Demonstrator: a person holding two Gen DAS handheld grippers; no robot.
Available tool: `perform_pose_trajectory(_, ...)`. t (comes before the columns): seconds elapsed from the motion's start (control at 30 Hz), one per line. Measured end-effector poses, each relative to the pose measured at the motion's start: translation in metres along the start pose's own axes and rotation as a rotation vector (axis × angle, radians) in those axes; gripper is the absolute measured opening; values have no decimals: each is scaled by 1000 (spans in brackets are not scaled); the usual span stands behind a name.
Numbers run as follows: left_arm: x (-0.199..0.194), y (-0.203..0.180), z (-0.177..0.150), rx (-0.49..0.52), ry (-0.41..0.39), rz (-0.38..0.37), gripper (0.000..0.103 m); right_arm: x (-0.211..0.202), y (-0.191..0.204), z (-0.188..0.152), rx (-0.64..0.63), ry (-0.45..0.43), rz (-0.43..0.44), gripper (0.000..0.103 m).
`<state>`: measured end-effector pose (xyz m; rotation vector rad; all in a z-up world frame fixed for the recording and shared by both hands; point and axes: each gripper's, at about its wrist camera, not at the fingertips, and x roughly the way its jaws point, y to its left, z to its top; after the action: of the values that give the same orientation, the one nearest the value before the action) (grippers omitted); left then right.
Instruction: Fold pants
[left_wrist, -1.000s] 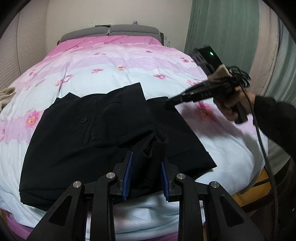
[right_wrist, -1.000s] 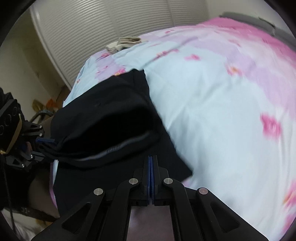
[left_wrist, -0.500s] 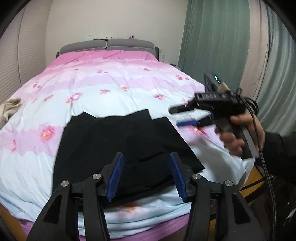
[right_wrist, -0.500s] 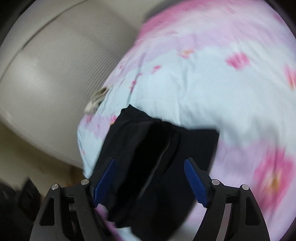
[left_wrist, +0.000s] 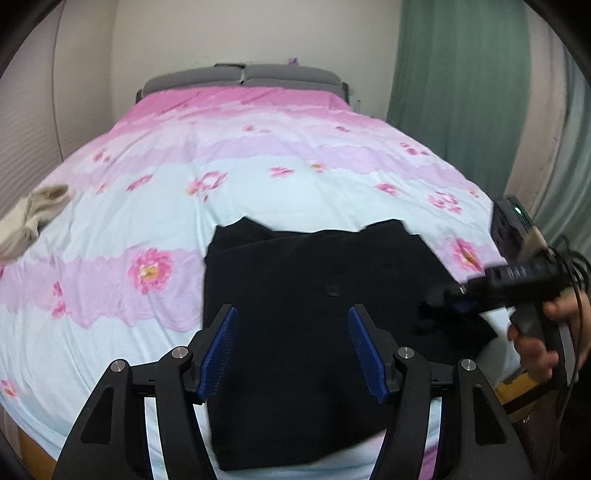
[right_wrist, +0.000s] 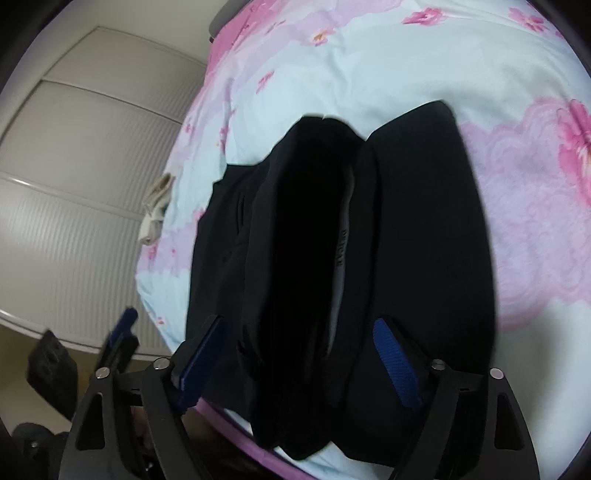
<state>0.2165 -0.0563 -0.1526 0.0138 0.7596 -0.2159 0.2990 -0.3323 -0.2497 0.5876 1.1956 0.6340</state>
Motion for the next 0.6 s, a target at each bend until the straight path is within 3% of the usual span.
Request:
perform_pose_trajectory(0.2, 26, 32, -3, -45, 51, -1, 62, 34, 13, 2, -5, 0, -78, 85)
perform_pose_trajectory(0.27, 29, 37, -4, -58, 63, -5, 62, 41, 15, 5, 7, -20, -72, 58)
perform_pose_trajectory(0.3, 30, 38, -5, -60, 65, -6, 62, 44, 17, 5, 6, -12, -70, 30)
perform_pose_trajectory(0.43, 29, 37, -6, -64, 67, -7, 61, 45, 24, 7, -14, 0, -70, 21)
perform_pose_trajectory(0.6, 28, 28, 1, -74, 65, -24, 62, 10, 47, 7, -89, -83, -104, 18)
